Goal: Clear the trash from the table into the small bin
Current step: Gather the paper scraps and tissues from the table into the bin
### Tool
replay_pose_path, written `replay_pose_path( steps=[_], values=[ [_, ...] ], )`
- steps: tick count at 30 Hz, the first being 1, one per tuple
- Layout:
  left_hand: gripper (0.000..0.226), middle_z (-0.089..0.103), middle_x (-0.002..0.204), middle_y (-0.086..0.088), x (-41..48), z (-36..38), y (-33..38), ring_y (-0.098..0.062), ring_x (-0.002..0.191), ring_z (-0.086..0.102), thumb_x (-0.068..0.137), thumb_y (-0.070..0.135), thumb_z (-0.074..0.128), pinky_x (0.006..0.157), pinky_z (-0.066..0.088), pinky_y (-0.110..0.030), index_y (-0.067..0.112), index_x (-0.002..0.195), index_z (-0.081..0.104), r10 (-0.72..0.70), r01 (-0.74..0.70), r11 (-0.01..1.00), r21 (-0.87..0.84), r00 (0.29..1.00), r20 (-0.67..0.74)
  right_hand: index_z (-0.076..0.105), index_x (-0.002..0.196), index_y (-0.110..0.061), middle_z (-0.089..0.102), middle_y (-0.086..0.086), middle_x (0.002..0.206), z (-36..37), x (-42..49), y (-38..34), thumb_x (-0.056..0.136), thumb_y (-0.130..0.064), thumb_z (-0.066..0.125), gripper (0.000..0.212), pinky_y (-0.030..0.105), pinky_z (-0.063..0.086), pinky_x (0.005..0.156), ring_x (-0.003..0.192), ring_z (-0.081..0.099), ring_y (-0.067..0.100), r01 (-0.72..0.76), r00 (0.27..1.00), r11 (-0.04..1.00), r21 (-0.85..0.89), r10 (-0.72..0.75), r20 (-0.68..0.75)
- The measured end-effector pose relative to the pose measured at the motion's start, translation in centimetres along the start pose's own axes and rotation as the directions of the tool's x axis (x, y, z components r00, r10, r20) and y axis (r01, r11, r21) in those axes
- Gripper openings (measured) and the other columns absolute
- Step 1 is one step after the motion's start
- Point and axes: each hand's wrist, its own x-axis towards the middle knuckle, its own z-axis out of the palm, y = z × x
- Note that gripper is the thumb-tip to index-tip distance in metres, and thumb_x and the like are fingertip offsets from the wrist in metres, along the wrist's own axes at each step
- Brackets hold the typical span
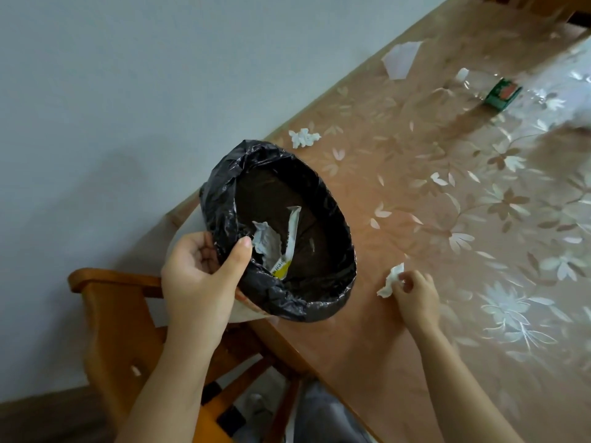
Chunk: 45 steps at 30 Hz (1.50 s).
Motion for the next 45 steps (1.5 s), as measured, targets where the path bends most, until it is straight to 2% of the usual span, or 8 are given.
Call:
replay_pose_path(
  steps=[6,13,18,23,28,31,37,45],
  values=[
    [0.013,0.069,0.076,0.023,0.1,-1.1,0.1,-0.003,0.071,0.066,0.06,0.049,0.067,0.056,0.05,-0.015,0.047,0.072,0.063,-0.002,0.001,1.0,-0.031,1.0,-0.021,0.059,0.075,-0.012,0.055,0.005,0.085,-0.4,-1.0,-2.8,0.078,-0.006,0.06,0.008,0.025,0.036,0.068,0.075,0.052,0.019,0.054,0.997,0.989,0.138,-0.046,-0.062],
    [0.019,0.069,0.077,0.017,0.2,-2.9,-0.5,-0.007,0.07,0.066,0.06,0.053,0.068,0.059,0.052,-0.024,0.042,0.075,0.063,-0.004,0.002,1.0,-0.025,0.996,-0.087,0.058,0.077,-0.019,0.059,0.002,0.082,-2.6,-2.4,-12.6,0.08,-0.01,0.063,0.011,0.005,0.042,0.06,0.068,0.054,0.002,0.332,0.942,0.877,0.347,-0.327,-0.073],
    [0.014,0.069,0.075,0.019,-0.1,-4.3,-0.3,-0.004,0.066,0.065,0.062,0.048,0.068,0.054,0.05,-0.015,0.043,0.074,0.062,0.017,-0.021,0.999,-0.029,0.991,-0.136,0.051,0.067,-0.033,0.058,-0.004,0.074,-2.7,-4.3,-19.1,0.077,-0.011,0.066,0.029,0.005,0.041,0.06,0.065,0.053,-0.003,0.501,0.843,0.773,0.389,-0.538,-0.018],
    [0.019,0.069,0.077,0.019,-0.3,-5.5,-0.4,-0.003,0.068,0.065,0.073,0.027,0.073,0.053,0.049,-0.012,0.043,0.073,0.063,0.033,-0.038,0.999,-0.029,0.984,-0.173,0.05,0.069,-0.033,0.057,-0.008,0.075,-0.5,-6.0,-22.8,0.077,-0.009,0.065,0.03,0.005,0.041,0.06,0.067,0.053,-0.003,0.58,0.721,0.705,0.409,-0.678,0.146],
    [0.012,0.07,0.073,0.017,-0.1,-6.3,-0.4,-0.005,0.065,0.065,0.068,0.036,0.072,0.054,0.051,-0.016,0.03,0.073,0.063,-0.009,-0.003,0.999,-0.046,0.965,-0.264,0.063,0.092,-0.026,0.058,-0.016,0.085,1.3,-5.7,-23.9,0.08,-0.017,0.065,0.015,0.003,0.042,0.068,0.077,0.056,-0.005,0.627,0.542,0.68,0.381,-0.731,0.414],
    [0.026,0.07,0.077,0.015,0.1,-6.4,-0.4,-0.006,0.069,0.066,0.064,0.044,0.074,0.056,0.052,-0.019,0.025,0.076,0.061,-0.014,0.009,1.0,-0.02,0.955,-0.297,0.063,0.09,-0.033,0.062,-0.017,0.09,1.7,-3.8,-23.6,0.081,-0.018,0.063,0.017,0.007,0.045,0.066,0.079,0.057,-0.004,0.577,0.592,0.705,0.412,-0.708,0.384],
    [0.012,0.069,0.074,0.023,1.2,-5.8,-0.6,-0.001,0.065,0.064,0.072,0.028,0.072,0.052,0.049,-0.014,0.031,0.072,0.06,-0.015,0.045,0.996,0.071,0.926,-0.377,0.062,0.088,-0.024,0.066,-0.007,0.089,3.9,2.6,-22.6,0.081,-0.014,0.061,0.012,0.012,0.043,0.064,0.076,0.057,-0.001,0.471,0.746,0.796,0.38,-0.59,0.31],
    [0.017,0.069,0.072,0.021,4.3,-4.1,0.0,-0.003,0.065,0.064,0.07,0.034,0.074,0.059,0.05,-0.028,0.046,0.069,0.062,-0.053,0.097,0.992,0.085,0.906,-0.419,0.062,0.098,-0.016,0.064,-0.001,0.099,9.4,9.6,-22.4,0.082,-0.016,0.058,0.016,0.027,0.043,0.07,0.082,0.057,0.011,0.42,0.79,0.864,0.279,-0.499,0.357]
  ],
)
